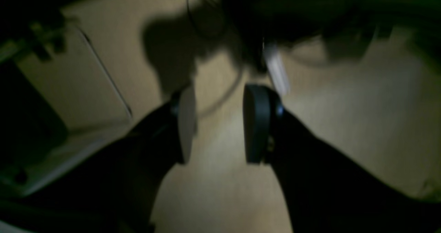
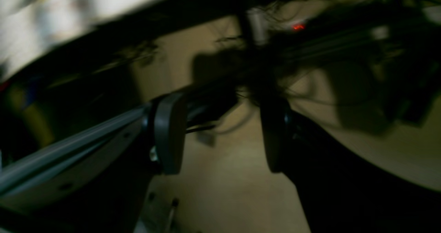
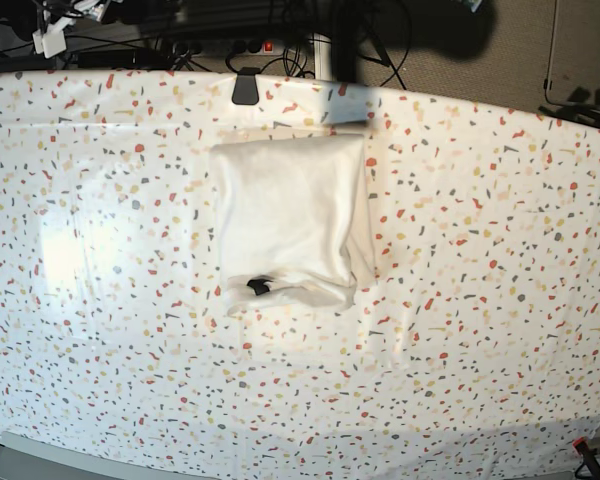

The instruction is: Fold the T-shirt properly

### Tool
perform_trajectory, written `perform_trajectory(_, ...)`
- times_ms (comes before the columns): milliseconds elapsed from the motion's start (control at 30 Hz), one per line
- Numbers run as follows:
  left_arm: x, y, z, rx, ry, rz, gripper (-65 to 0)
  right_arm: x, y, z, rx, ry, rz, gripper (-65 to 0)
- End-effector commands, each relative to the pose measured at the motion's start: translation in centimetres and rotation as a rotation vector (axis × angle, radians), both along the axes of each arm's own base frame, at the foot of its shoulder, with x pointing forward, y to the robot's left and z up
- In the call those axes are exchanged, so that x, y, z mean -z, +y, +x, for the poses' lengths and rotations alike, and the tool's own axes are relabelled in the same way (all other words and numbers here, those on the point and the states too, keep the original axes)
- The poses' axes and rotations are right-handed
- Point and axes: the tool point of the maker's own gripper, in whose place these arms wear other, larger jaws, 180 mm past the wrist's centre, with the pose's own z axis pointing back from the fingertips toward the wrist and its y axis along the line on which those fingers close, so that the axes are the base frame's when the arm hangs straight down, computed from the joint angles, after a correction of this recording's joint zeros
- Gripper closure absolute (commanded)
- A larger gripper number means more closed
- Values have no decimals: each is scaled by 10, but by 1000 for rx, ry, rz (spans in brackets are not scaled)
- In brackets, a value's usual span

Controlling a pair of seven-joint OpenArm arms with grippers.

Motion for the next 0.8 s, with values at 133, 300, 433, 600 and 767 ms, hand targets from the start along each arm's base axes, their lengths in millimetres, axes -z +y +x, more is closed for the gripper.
perform_trajectory(133,67,32,-18,-55,42,41,-232,69,-11,-64,-152,206,-131,-343)
perform_trajectory(300,133,53,-29,-167,61,72,-231,122,-15,-114,-348,290,-199,-343)
perform_trajectory(433,176,57,-50,-241,173,89,-231,160,-22,-121,-373,307,-264,-343)
perform_trajectory(600,198,54,-43,-279,241,85,-231,190,-31,-102,-367,324,-328,-342)
perform_trajectory(767,199,51,-3,-277,171,69,-231,198,-23,-58,-401,257,-338,-343)
